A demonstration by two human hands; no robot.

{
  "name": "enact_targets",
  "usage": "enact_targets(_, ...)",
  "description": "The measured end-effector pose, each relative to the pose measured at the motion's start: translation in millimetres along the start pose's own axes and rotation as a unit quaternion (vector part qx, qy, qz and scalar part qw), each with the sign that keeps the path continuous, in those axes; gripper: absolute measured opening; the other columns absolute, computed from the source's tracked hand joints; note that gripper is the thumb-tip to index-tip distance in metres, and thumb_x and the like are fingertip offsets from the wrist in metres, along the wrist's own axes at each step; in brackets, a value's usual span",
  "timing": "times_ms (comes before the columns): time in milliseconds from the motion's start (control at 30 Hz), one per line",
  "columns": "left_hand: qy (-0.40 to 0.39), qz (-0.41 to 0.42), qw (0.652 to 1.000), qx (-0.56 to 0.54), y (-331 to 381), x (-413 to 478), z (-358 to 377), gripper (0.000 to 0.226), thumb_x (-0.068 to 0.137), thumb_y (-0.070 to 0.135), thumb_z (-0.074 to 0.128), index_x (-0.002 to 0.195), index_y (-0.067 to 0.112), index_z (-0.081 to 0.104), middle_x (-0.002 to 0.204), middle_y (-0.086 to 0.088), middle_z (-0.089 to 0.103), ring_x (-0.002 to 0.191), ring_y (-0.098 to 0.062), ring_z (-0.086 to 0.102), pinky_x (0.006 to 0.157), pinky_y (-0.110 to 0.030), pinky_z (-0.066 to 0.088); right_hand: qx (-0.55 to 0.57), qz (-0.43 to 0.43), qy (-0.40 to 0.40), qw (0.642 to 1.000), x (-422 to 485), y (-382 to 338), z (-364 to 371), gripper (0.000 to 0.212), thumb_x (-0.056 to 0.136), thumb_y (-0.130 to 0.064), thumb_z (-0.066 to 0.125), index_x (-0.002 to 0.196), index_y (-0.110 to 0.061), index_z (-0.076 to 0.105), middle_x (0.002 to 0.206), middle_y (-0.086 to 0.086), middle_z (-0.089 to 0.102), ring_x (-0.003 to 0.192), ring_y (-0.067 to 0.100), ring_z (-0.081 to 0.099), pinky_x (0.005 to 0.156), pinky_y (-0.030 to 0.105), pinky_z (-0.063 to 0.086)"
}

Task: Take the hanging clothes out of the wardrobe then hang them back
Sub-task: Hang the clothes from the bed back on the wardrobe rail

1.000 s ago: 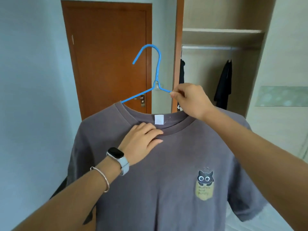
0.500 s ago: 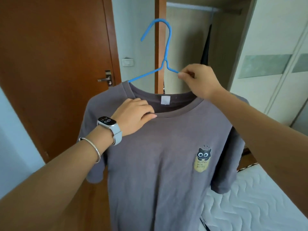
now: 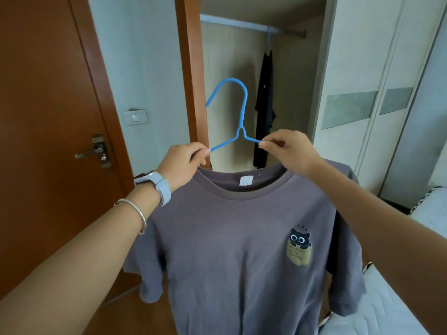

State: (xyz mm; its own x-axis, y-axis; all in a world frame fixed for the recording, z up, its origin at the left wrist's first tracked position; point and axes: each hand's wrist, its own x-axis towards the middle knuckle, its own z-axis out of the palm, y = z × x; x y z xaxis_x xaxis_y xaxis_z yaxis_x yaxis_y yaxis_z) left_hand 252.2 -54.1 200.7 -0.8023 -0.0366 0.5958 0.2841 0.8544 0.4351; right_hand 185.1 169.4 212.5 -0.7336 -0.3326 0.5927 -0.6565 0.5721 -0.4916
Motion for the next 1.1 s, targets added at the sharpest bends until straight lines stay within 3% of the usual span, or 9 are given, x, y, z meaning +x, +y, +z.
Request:
enact_targets(67, -0.021, 0.008, 1.000, -0.020, -12, 29, 17, 0.026, 0.094, 0.020, 0.048, 0.096, 0.002, 0.066, 0.076, -0.003, 0.062, 0.066, -0.012, 0.056, 0.061, -0.002, 0.038, 0.002, 0.020, 0.013, 1.000, 20, 19, 5, 0.023, 0.089, -0.024, 0.058, 0.100, -0.008, 0.071, 0.100, 0.009, 0.067, 0.082, 0.012, 0.051, 0.061, 0.007, 0.035)
enact_targets(267, -0.025, 0.064, 0.995, -0.072, -26, 104, 89, 0.024, 0.093, 0.015, 0.050, 0.087, 0.001, 0.068, 0.072, -0.003, 0.059, 0.066, -0.017, 0.054, 0.060, -0.011, 0.039, -0.034, 0.100, 0.050, 0.993, 53, 75, 4, 0.022, 0.089, -0.025, 0.058, 0.100, -0.010, 0.071, 0.094, 0.005, 0.065, 0.083, 0.012, 0.052, 0.064, 0.014, 0.037)
enact_targets(400, -0.022, 0.122, 0.986, -0.114, -30, 150, 135, 0.021, 0.091, 0.011, 0.052, 0.090, 0.000, 0.071, 0.072, -0.005, 0.062, 0.057, -0.007, 0.049, 0.058, -0.005, 0.037, -0.052, 0.173, 0.088, 0.980, 63, 114, 0, 0.018, 0.087, -0.027, 0.061, 0.093, -0.014, 0.072, 0.076, -0.005, 0.061, 0.072, 0.013, 0.050, 0.060, 0.002, 0.035)
enact_targets(567, 0.010, 0.194, 0.966, -0.169, -25, 204, 169, 0.023, 0.089, 0.014, 0.054, 0.086, 0.000, 0.071, 0.072, -0.014, 0.068, 0.064, -0.016, 0.053, 0.060, -0.016, 0.036, -0.073, 0.222, 0.116, 0.965, 83, 138, -25, 0.011, 0.085, -0.030, 0.063, 0.092, -0.023, 0.068, 0.087, -0.003, 0.064, 0.082, 0.015, 0.054, 0.071, 0.020, 0.041)
enact_targets(667, 0.018, 0.208, 0.959, -0.192, -24, 240, 182, 0.021, 0.090, 0.013, 0.055, 0.091, 0.000, 0.071, 0.075, -0.012, 0.068, 0.066, -0.015, 0.053, 0.057, -0.010, 0.038, -0.087, 0.258, 0.115, 0.956, 88, 155, -44, 0.017, 0.087, -0.030, 0.059, 0.103, -0.024, 0.063, 0.083, -0.006, 0.061, 0.077, 0.011, 0.054, 0.065, 0.013, 0.039)
enact_targets(833, 0.037, 0.209, 0.949, -0.232, -30, 297, 205, 0.021, 0.090, 0.010, 0.053, 0.096, -0.002, 0.070, 0.086, -0.015, 0.070, 0.073, -0.012, 0.055, 0.061, 0.000, 0.037, -0.217, 0.282, 0.075, 0.931, 103, 187, -67, 0.022, 0.091, -0.026, 0.053, 0.101, -0.012, 0.067, 0.091, 0.007, 0.067, 0.091, 0.024, 0.058, 0.079, 0.031, 0.042)
enact_targets(900, 0.060, 0.195, 0.950, -0.237, -34, 319, 218, 0.021, 0.090, 0.010, 0.053, 0.098, -0.002, 0.069, 0.089, -0.016, 0.070, 0.075, -0.013, 0.056, 0.061, 0.002, 0.038, -0.247, 0.270, 0.067, 0.928, 122, 197, -72, 0.022, 0.091, -0.029, 0.052, 0.094, -0.015, 0.068, 0.083, 0.005, 0.066, 0.087, 0.025, 0.057, 0.072, 0.028, 0.041)
enact_targets(1000, 0.099, 0.165, 0.956, -0.222, -42, 356, 234, 0.022, 0.090, 0.009, 0.053, 0.100, -0.003, 0.069, 0.093, -0.018, 0.070, 0.082, -0.023, 0.062, 0.066, -0.007, 0.038, -0.259, 0.237, 0.096, 0.931, 163, 217, -71, 0.018, 0.090, -0.035, 0.053, 0.081, -0.027, 0.066, 0.073, -0.003, 0.061, 0.083, 0.023, 0.058, 0.070, 0.030, 0.042)
enact_targets(1100, 0.144, 0.132, 0.966, -0.172, -53, 404, 249, 0.020, 0.088, 0.010, 0.056, 0.098, -0.003, 0.068, 0.096, -0.021, 0.067, 0.091, -0.035, 0.060, 0.076, -0.024, 0.037, -0.273, 0.202, 0.138, 0.930, 219, 236, -64, 0.018, 0.089, -0.043, 0.050, 0.079, -0.035, 0.064, 0.082, -0.003, 0.064, 0.090, 0.022, 0.059, 0.071, 0.031, 0.041)
